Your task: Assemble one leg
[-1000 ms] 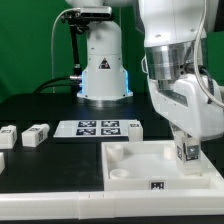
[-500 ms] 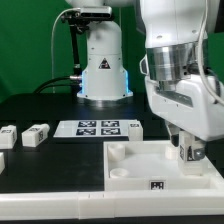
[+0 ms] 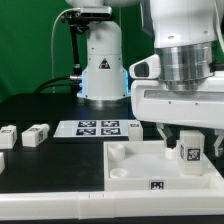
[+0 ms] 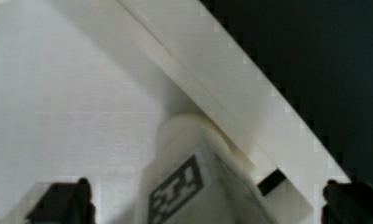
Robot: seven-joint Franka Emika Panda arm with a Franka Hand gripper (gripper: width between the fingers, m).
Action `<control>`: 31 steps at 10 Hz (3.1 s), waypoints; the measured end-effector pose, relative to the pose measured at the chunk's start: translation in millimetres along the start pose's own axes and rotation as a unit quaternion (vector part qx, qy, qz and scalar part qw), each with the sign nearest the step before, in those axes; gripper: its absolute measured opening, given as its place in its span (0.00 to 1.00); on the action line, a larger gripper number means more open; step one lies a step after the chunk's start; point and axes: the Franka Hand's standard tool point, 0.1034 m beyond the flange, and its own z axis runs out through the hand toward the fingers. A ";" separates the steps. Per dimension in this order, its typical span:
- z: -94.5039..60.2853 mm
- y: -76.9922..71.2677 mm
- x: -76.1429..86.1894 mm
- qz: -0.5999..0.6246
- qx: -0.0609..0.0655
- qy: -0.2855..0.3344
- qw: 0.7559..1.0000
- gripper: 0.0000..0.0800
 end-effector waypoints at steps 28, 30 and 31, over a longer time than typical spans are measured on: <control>-2.2 -8.5 -0.1 -0.141 -0.021 0.015 0.990 0.81; -3.6 -7.7 3.3 -0.239 -0.025 0.011 0.971 0.81; -3.6 -5.2 5.4 -0.277 -0.026 0.011 0.960 0.81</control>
Offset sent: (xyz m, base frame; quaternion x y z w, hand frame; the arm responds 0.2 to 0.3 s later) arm 0.0121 -0.0097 0.0023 -0.0102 -0.0004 -0.2978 0.9546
